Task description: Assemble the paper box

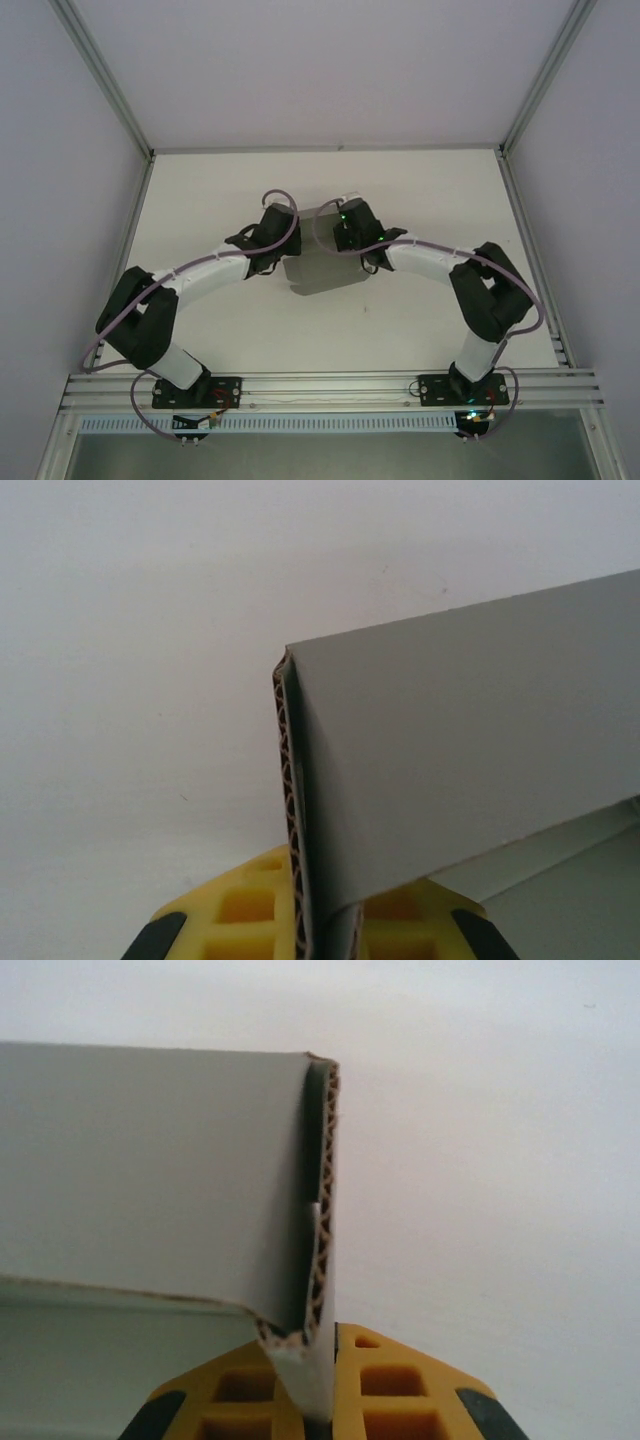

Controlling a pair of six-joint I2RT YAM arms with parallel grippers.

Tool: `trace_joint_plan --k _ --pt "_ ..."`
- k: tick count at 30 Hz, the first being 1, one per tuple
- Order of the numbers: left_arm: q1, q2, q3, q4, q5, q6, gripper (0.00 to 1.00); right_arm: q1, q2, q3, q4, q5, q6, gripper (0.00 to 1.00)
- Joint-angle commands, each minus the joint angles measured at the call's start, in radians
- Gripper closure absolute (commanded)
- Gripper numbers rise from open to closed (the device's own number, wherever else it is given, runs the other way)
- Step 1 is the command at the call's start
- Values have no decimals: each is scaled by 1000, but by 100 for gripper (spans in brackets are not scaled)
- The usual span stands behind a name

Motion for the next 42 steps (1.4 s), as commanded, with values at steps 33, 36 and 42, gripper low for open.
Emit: trace_joint_plan --k 33,36,42 --pt "-27 18 105 -100 14 -98 100 -59 -132 -132 230 -3 -123 89" --pt "-27 22 118 -115 -11 -124 100 -59 -130 -121 193 45 -102 93" --pt "-27 84 185 -275 -214 -294 100 -55 -91 -97 150 351 52 100"
